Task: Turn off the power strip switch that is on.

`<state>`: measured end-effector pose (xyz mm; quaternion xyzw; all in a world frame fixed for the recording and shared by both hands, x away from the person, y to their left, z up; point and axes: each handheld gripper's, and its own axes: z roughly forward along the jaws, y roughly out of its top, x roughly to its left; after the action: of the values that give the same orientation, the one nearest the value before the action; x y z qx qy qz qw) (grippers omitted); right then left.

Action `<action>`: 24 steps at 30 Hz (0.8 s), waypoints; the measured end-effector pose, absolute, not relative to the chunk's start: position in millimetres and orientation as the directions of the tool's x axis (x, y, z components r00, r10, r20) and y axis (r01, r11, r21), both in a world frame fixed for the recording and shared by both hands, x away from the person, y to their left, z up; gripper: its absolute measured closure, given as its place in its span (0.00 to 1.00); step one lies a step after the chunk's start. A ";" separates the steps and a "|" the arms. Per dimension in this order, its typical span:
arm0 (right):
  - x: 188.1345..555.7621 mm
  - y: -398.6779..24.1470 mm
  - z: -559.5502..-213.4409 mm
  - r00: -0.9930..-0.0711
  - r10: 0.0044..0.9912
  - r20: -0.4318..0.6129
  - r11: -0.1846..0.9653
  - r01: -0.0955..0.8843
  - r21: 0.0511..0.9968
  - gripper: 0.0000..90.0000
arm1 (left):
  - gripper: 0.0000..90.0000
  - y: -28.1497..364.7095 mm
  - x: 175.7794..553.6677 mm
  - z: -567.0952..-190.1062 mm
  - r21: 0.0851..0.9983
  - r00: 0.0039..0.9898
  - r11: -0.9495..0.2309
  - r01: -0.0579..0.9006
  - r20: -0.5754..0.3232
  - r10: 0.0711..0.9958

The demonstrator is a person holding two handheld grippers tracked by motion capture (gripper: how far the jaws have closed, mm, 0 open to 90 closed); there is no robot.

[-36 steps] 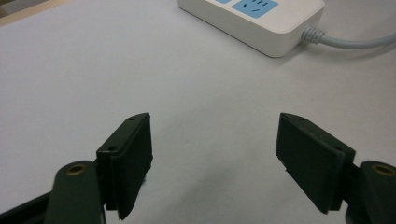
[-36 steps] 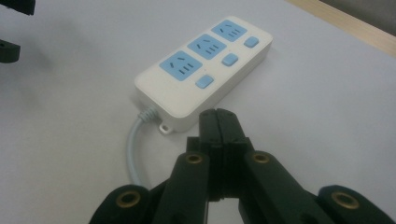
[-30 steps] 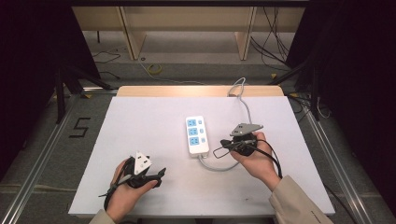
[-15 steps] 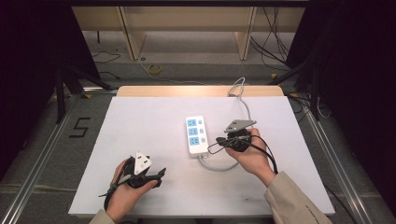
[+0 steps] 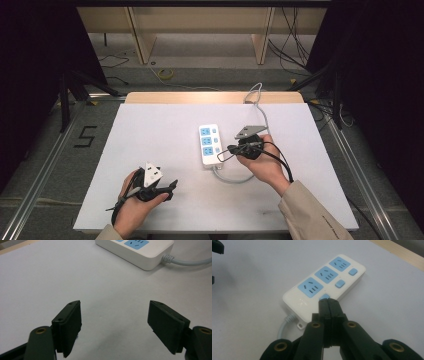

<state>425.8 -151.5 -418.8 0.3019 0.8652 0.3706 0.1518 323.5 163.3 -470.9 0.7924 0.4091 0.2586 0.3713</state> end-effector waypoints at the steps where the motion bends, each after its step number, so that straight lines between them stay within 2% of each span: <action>1: 426.6 -150.4 -419.2 -0.772 0.634 -0.040 0.545 0.410 0.731 1.00 | 0.30 163.3 323.5 -470.9 0.800 0.531 -0.389 0.456 0.106 0.841; 24: 440.5 -134.4 -422.0 -0.776 0.629 -0.040 0.563 0.420 0.712 1.00 | 0.30 163.2 323.8 -470.8 0.802 0.530 -0.387 0.455 0.105 0.842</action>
<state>440.5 -134.4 -422.0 0.3007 0.8719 0.3579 0.1461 323.8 163.2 -470.8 0.7911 0.4096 0.2595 0.3728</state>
